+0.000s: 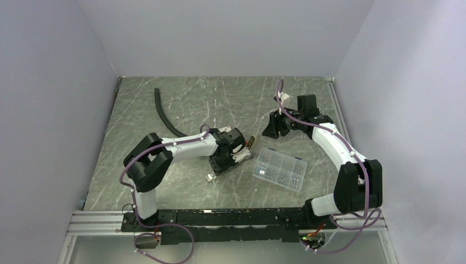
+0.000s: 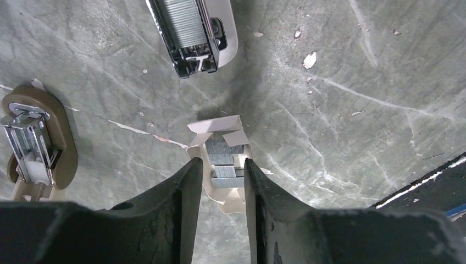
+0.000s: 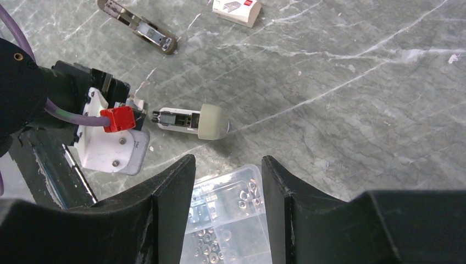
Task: Load the staples into the stapler
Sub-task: Pick up the staple from the staple box.
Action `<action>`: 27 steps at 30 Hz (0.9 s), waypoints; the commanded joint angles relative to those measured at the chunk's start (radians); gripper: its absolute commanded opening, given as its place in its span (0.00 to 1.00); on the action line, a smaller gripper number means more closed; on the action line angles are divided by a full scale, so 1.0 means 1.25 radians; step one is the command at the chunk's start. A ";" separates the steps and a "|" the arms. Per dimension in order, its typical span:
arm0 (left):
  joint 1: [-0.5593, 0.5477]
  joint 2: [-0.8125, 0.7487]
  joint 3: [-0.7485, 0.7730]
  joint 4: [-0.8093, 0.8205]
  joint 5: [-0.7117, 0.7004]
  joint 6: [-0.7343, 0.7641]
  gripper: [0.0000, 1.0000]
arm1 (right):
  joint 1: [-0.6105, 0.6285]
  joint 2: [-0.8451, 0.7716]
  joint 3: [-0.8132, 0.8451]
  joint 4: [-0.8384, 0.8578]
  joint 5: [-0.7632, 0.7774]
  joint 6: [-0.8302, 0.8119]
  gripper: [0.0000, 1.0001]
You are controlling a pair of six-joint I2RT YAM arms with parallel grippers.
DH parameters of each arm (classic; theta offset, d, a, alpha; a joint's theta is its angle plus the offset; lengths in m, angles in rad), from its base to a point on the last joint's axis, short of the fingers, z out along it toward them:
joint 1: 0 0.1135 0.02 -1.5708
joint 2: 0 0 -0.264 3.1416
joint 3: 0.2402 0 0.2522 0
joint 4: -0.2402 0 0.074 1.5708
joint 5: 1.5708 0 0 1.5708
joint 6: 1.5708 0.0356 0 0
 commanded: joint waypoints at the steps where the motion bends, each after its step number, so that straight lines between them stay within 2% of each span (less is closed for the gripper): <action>1: -0.005 -0.020 -0.003 0.000 -0.005 0.007 0.39 | -0.005 -0.019 0.029 0.013 -0.018 0.000 0.52; 9: -0.005 -0.009 -0.012 -0.001 0.006 0.007 0.35 | -0.005 -0.019 0.029 0.012 -0.020 0.000 0.52; 27: -0.005 0.018 -0.006 0.000 0.011 0.004 0.36 | -0.006 -0.017 0.028 0.013 -0.027 0.002 0.52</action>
